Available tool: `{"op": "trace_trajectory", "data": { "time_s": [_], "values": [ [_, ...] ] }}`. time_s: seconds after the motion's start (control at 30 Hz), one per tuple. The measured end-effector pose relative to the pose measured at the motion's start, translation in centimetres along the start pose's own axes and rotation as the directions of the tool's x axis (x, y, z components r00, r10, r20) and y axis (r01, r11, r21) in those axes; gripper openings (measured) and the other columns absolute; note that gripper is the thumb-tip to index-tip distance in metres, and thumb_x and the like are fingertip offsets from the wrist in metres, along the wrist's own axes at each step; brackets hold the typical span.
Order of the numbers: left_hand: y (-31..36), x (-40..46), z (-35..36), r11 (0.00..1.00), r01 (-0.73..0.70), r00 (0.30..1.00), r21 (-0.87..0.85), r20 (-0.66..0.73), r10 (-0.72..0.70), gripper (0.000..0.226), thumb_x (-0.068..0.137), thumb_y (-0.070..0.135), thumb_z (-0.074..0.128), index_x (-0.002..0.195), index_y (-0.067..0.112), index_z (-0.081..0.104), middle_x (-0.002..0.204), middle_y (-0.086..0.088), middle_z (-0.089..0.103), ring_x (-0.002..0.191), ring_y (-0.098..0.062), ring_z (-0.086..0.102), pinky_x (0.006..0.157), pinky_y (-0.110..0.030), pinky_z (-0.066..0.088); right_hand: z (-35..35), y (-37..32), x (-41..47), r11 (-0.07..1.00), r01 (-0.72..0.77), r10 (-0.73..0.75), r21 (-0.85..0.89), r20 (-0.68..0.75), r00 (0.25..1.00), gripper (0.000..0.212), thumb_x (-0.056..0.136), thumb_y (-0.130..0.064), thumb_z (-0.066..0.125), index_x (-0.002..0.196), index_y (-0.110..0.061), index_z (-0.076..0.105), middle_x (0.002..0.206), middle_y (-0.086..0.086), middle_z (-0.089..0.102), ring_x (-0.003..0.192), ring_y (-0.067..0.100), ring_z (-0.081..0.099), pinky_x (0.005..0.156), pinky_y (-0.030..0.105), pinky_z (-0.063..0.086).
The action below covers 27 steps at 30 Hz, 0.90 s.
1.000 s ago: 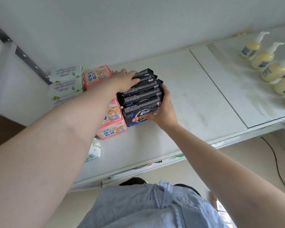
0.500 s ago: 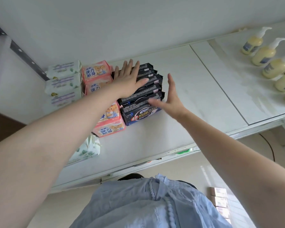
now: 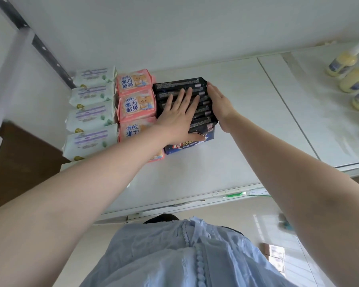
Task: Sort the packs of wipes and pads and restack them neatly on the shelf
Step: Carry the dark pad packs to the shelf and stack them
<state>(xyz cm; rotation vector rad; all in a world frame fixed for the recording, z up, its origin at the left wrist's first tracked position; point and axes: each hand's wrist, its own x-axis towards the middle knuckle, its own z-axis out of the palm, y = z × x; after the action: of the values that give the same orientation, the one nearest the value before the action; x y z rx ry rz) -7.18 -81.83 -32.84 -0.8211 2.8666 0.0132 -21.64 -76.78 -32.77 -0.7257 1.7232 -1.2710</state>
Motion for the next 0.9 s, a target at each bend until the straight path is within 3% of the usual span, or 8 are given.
{"op": "trace_trajectory", "data": {
  "time_s": [0.17, 0.37, 0.53, 0.6, 0.67, 0.73, 0.8, 0.9],
  "values": [
    [-0.5, 0.2, -0.4, 0.999, -0.044, 0.999, 0.015, -0.007, 0.044, 0.111, 0.078, 0.075, 0.044, 0.153, 0.011, -0.007, 0.159, -0.014, -0.016, 0.147, -0.029, -0.014, 0.120, -0.048, -0.005, -0.5, -0.3, -0.3, 1.000, 0.021, -0.021, -0.001, -0.005, 1.000, 0.041, 0.103, -0.037, 0.037, 0.138, -0.020, 0.051, 0.130, 0.001, 0.059, 0.119, 0.017, 0.056, 0.101, 0.032, 0.045],
    [-0.6, 0.3, -0.6, 0.998, -0.042, 0.999, 0.049, 0.005, 0.042, 0.109, 0.077, 0.079, 0.039, 0.154, 0.015, -0.004, 0.160, -0.014, -0.012, 0.148, -0.029, -0.011, 0.119, -0.050, -0.004, -0.1, 0.1, -1.0, 1.000, 0.021, -0.021, 0.022, 0.020, 1.000, 0.048, 0.105, -0.033, 0.034, 0.151, -0.023, 0.029, 0.127, -0.001, 0.050, 0.114, 0.013, 0.051, 0.081, 0.018, 0.045],
    [-2.2, 1.9, -3.0, 0.984, 0.077, 0.995, -0.162, -0.044, -0.085, 0.077, 0.094, 0.064, 0.021, 0.154, 0.021, -0.001, 0.161, -0.009, -0.010, 0.148, -0.027, -0.010, 0.120, -0.050, -0.003, -1.7, 1.5, -2.4, 0.988, 0.029, -0.023, 0.152, -0.040, 0.999, 0.071, 0.097, -0.047, 0.049, 0.154, -0.026, 0.014, 0.148, 0.001, 0.037, 0.133, 0.015, 0.039, 0.109, 0.032, 0.033],
    [-3.6, 3.3, -4.0, 0.970, 0.132, 0.986, -0.206, -0.077, -0.151, 0.066, 0.099, 0.054, 0.018, 0.154, 0.020, 0.004, 0.161, -0.008, -0.005, 0.148, -0.027, -0.007, 0.120, -0.048, -0.002, -2.1, 3.2, -3.9, 0.994, 0.064, -0.065, 0.094, 0.011, 0.998, 0.097, 0.083, -0.042, 0.069, 0.154, -0.028, 0.004, 0.154, 0.007, 0.027, 0.142, 0.013, 0.028, 0.114, 0.032, 0.027],
    [-4.9, 5.1, -4.5, 0.948, 0.183, 0.975, -0.260, -0.076, -0.209, 0.061, 0.101, 0.049, 0.017, 0.154, 0.019, 0.010, 0.161, -0.010, 0.008, 0.148, -0.029, 0.000, 0.120, -0.049, 0.001, -1.2, 5.1, -5.3, 0.991, 0.132, -0.133, 0.024, 0.034, 0.991, 0.125, 0.068, -0.029, 0.086, 0.153, -0.027, -0.005, 0.155, 0.006, 0.018, 0.143, -0.002, 0.021, 0.115, 0.025, 0.026],
    [-5.9, 6.7, -4.6, 0.935, 0.230, 0.970, -0.271, -0.009, -0.241, 0.058, 0.102, 0.047, 0.015, 0.153, 0.020, 0.016, 0.157, -0.012, 0.023, 0.148, -0.033, 0.008, 0.120, -0.051, 0.006, 0.4, 7.0, -6.1, 0.979, 0.193, -0.196, -0.069, -0.040, 0.980, 0.146, 0.051, -0.039, 0.095, 0.153, -0.029, -0.008, 0.153, -0.001, 0.017, 0.143, -0.001, 0.023, 0.116, 0.034, 0.031],
    [-6.7, 7.8, -4.5, 0.936, 0.264, 0.964, -0.232, 0.085, -0.251, 0.057, 0.101, 0.049, 0.011, 0.151, 0.024, 0.022, 0.155, -0.013, 0.030, 0.145, -0.034, 0.018, 0.118, -0.051, 0.012, 2.3, 8.2, -6.7, 0.959, 0.219, -0.243, -0.180, -0.120, 0.963, 0.149, 0.043, -0.052, 0.093, 0.152, -0.032, -0.007, 0.158, 0.004, 0.012, 0.149, 0.018, 0.012, 0.119, 0.045, 0.022],
    [-6.7, 8.4, -4.0, 0.941, 0.249, 0.958, -0.228, 0.199, -0.205, 0.060, 0.099, 0.055, 0.008, 0.150, 0.027, 0.024, 0.157, -0.006, 0.025, 0.144, -0.031, 0.023, 0.119, -0.051, 0.011, 4.4, 8.3, -7.4, 0.944, 0.241, -0.289, -0.223, -0.213, 0.933, 0.145, 0.050, -0.035, 0.094, 0.153, -0.025, -0.006, 0.160, 0.006, 0.003, 0.150, 0.018, -0.005, 0.120, 0.038, 0.015]
  ]
}}
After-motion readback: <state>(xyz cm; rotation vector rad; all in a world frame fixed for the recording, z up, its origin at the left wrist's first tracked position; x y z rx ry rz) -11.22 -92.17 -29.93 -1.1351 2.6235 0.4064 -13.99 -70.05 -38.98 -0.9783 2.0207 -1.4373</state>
